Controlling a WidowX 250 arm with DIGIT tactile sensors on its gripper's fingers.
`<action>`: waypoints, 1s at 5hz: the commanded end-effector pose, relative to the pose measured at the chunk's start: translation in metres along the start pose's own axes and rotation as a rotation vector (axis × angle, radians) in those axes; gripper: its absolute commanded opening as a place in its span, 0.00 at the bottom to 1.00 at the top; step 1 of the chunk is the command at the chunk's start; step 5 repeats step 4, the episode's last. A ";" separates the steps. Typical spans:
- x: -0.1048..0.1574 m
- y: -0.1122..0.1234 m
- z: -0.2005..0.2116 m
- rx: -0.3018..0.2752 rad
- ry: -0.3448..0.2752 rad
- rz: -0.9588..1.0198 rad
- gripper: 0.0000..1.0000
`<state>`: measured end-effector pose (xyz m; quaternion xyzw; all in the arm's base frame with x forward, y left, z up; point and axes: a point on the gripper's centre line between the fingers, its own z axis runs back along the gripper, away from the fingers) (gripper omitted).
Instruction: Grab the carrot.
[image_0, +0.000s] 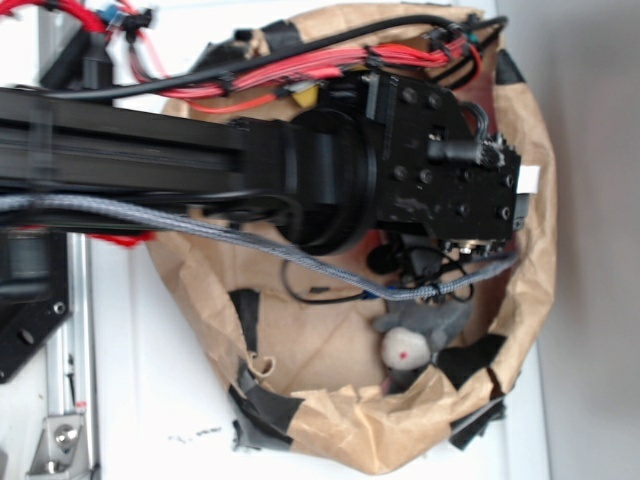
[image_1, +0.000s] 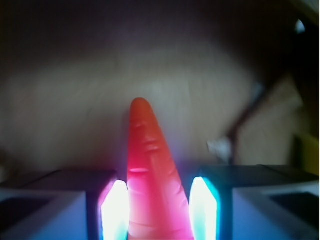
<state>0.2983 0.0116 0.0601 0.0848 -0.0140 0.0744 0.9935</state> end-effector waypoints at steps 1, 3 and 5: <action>-0.033 0.026 0.092 -0.128 -0.117 0.051 0.00; -0.043 0.020 0.113 -0.121 -0.123 0.094 0.00; -0.033 0.021 0.105 -0.083 -0.117 0.134 0.00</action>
